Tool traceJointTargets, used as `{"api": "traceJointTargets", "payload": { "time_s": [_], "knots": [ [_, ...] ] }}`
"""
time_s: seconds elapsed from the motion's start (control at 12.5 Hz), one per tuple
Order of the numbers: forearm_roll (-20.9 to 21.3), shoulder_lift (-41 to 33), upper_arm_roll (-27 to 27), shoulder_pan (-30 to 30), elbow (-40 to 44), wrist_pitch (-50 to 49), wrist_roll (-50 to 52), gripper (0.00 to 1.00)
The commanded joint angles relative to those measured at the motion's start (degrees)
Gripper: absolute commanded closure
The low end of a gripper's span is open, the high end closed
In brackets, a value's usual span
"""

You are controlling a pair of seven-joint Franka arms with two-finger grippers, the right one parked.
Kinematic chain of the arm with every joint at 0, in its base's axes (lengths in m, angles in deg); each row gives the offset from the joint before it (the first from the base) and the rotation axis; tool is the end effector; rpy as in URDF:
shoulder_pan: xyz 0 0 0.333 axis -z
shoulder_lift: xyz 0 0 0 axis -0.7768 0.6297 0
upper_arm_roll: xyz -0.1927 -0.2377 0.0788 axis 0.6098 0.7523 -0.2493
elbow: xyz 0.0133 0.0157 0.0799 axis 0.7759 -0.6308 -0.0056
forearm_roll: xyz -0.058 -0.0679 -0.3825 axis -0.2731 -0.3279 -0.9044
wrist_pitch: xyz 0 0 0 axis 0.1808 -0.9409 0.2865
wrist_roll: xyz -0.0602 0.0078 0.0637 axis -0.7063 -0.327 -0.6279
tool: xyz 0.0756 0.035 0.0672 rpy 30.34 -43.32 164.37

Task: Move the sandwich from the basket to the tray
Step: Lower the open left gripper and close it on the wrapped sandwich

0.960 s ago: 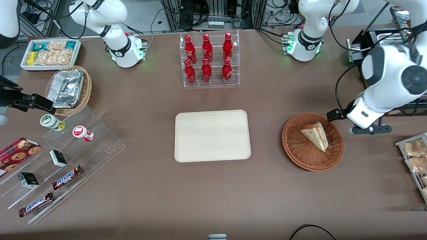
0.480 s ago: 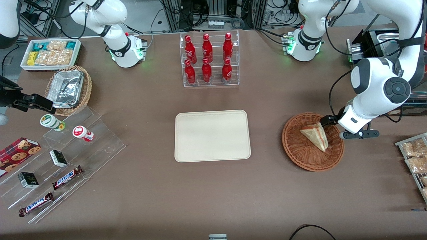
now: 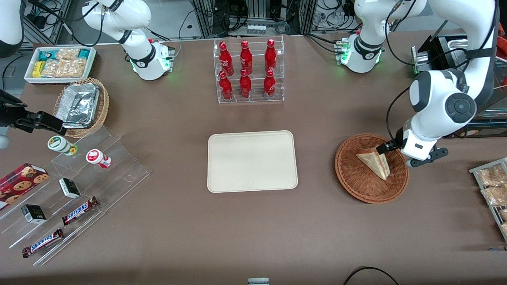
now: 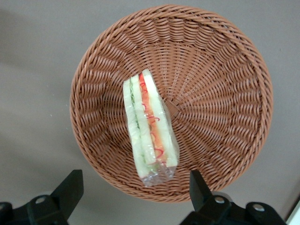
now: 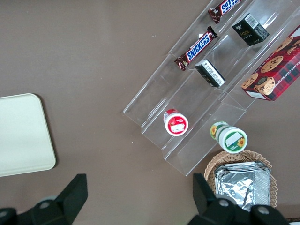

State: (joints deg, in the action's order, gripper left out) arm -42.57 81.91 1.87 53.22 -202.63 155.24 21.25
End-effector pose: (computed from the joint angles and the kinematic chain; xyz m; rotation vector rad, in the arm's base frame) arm 0.5428 -0.0418 0.3421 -3.0543 -0.6259 0.1129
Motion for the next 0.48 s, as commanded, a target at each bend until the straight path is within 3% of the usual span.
{"api": "traceJointTargets", "payload": {
  "time_s": [0.0, 0.16, 0.4],
  "knots": [
    [-0.4, -1.2, 0.0, 0.5, -2.2, 2.3, 9.0, 0.00],
    [0.0, -0.8, 0.2, 2.1, -3.1, 5.0, 15.1, 0.00],
    [0.6, -1.0, 0.2, 2.3, -4.6, 6.5, 15.1, 0.00]
  ]
}}
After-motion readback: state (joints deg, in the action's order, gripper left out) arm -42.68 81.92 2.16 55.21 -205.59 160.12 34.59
